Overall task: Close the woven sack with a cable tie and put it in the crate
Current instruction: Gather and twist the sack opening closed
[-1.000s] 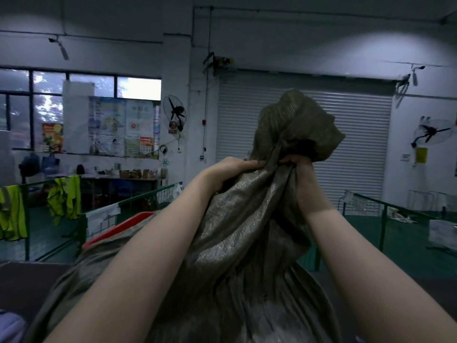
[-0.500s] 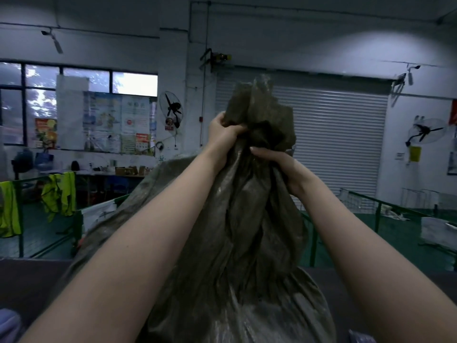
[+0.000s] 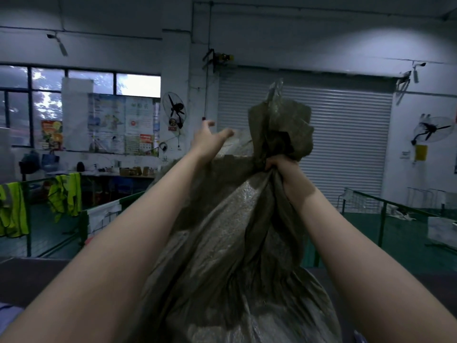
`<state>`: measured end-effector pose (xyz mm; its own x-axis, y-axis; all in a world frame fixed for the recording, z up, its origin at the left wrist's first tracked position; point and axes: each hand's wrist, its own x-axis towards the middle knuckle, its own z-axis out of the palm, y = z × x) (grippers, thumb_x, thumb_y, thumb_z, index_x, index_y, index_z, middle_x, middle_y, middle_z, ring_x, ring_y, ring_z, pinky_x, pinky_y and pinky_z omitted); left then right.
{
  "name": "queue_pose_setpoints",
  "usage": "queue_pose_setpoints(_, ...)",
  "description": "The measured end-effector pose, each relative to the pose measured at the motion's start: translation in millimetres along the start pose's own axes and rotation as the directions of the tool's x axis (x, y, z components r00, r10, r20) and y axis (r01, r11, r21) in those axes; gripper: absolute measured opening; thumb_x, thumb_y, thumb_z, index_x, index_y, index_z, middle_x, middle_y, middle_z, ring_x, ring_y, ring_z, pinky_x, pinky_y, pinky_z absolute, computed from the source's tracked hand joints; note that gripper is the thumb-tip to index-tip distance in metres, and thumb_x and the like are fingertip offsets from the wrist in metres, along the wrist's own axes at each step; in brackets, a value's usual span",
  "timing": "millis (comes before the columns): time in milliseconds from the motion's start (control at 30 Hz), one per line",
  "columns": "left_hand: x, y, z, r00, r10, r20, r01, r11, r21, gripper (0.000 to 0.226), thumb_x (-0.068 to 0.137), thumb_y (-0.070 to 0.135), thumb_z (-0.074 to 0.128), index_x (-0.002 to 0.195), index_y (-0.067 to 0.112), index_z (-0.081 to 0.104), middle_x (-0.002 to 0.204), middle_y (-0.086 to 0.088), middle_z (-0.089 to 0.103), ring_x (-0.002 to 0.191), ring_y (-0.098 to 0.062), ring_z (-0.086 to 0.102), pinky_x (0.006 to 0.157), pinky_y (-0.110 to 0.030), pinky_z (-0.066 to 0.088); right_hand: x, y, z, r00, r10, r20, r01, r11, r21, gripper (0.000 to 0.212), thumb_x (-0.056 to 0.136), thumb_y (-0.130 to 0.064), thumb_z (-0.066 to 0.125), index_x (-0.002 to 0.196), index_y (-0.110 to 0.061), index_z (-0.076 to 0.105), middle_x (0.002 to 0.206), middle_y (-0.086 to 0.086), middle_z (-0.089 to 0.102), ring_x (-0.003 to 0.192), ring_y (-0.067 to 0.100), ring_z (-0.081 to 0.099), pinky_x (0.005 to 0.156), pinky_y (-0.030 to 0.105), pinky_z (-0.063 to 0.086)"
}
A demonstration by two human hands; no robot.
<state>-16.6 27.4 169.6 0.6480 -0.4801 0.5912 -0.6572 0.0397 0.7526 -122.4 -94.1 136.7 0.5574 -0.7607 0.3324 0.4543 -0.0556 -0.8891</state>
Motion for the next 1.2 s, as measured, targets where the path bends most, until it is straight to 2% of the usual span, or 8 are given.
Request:
queue_pose_setpoints(200, -6, -16, 2, 0.87, -0.288, 0.401, 0.265, 0.958, 0.115, 0.097, 0.073, 0.074, 0.047, 0.149, 0.02, 0.02, 0.153, -0.011, 0.028, 0.138, -0.035, 0.032, 0.114, -0.05, 0.026, 4, 8, -6, 0.99, 0.091, 0.109, -0.09, 0.996, -0.013, 0.021, 0.044, 0.011, 0.049, 0.063, 0.003, 0.053, 0.051, 0.014, 0.057, 0.057, 0.032, 0.053, 0.057, 0.029, 0.045)
queue_pose_setpoints(300, -9, -18, 8, 0.728, -0.324, 0.604, 0.288, 0.944, 0.16, 0.077, 0.079, 0.067, 0.047, 0.134, 0.013, 0.046, 0.13, -0.01, 0.055, 0.116, -0.027, 0.055, 0.104, -0.042, 0.043, 11, 7, -10, 0.983, 0.091, 0.158, -0.086, 0.996, -0.039, 0.047, 0.076, 0.019, 0.036, 0.041, -0.001, 0.06, 0.034, 0.005, 0.056, 0.044, 0.027, 0.058, 0.041, 0.02, 0.048)
queue_pose_setpoints(467, -10, -13, 9, 0.907, -0.214, 0.362, 0.248, 0.968, -0.049, 0.031, 0.088, 0.033, 0.058, 0.107, 0.008, 0.061, 0.095, -0.007, 0.064, 0.079, -0.017, 0.061, 0.07, -0.026, 0.051, 4, 5, -11, 0.982, 0.103, 0.161, -0.106, 0.994, 0.012, 0.029, 0.066, 0.016, 0.037, 0.06, 0.003, 0.061, 0.042, 0.007, 0.061, 0.039, 0.022, 0.06, 0.042, 0.017, 0.05)
queue_pose_setpoints(633, 10, -7, 11, 0.983, -0.153, -0.102, 0.114, 0.944, -0.31, 0.04, 0.087, 0.017, 0.056, 0.126, 0.013, 0.053, 0.122, -0.014, 0.063, 0.108, -0.03, 0.06, 0.098, -0.044, 0.048, -4, -5, -21, 0.942, 0.14, 0.306, -0.15, 0.989, 0.009, 0.024, 0.08, -0.001, 0.051, 0.098, -0.001, 0.066, 0.086, 0.014, 0.07, 0.072, 0.025, 0.067, 0.069, 0.029, 0.058)
queue_pose_setpoints(767, 15, 20, 9, 0.998, -0.007, -0.055, -0.014, 0.932, -0.363, 0.038, 0.087, 0.004, 0.047, 0.124, 0.012, 0.053, 0.107, -0.009, 0.061, 0.098, -0.025, 0.058, 0.091, -0.037, 0.05, -9, -19, -9, 0.855, 0.145, 0.499, -0.17, 0.985, 0.004, 0.017, 0.086, -0.013, 0.056, 0.092, -0.007, 0.07, 0.08, 0.006, 0.076, 0.069, 0.016, 0.072, 0.072, 0.027, 0.059)
queue_pose_setpoints(1000, 19, 61, 0, 0.96, 0.161, 0.227, -0.095, 0.956, -0.277, 0.005, 0.08, 0.014, 0.047, 0.079, 0.014, 0.051, 0.091, -0.01, 0.051, 0.093, -0.025, 0.05, 0.08, -0.038, 0.038, -1, -35, 34, 0.874, 0.01, 0.486, -0.108, 0.979, 0.174, 0.031, 0.077, -0.012, 0.065, 0.107, -0.002, 0.065, 0.096, 0.015, 0.069, 0.086, 0.026, 0.068, 0.086, 0.036, 0.055)
queue_pose_setpoints(1133, 29, 59, -19, 0.967, 0.236, 0.093, -0.225, 0.967, -0.117, 0.017, 0.089, 0.013, 0.045, 0.076, 0.015, 0.056, 0.084, -0.004, 0.053, 0.089, -0.022, 0.049, 0.076, -0.03, 0.039, 15, -40, 60, 0.96, -0.042, 0.276, -0.027, 0.97, 0.242, 0.076, 0.051, -0.012, 0.077, 0.122, 0.003, 0.058, 0.116, 0.025, 0.066, 0.103, 0.037, 0.066, 0.084, 0.043, 0.058)
queue_pose_setpoints(1200, 31, 56, -28, 0.967, 0.249, -0.044, -0.253, 0.958, -0.138, 0.021, 0.091, 0.016, 0.047, 0.104, 0.007, 0.061, 0.095, -0.005, 0.058, 0.091, -0.019, 0.051, 0.069, -0.023, 0.04, 22, -40, 71, 0.971, -0.068, 0.23, 0.008, 0.968, 0.251, 0.085, 0.043, -0.013, 0.079, 0.124, 0.002, 0.056, 0.117, 0.025, 0.066, 0.103, 0.037, 0.066, 0.081, 0.045, 0.058)
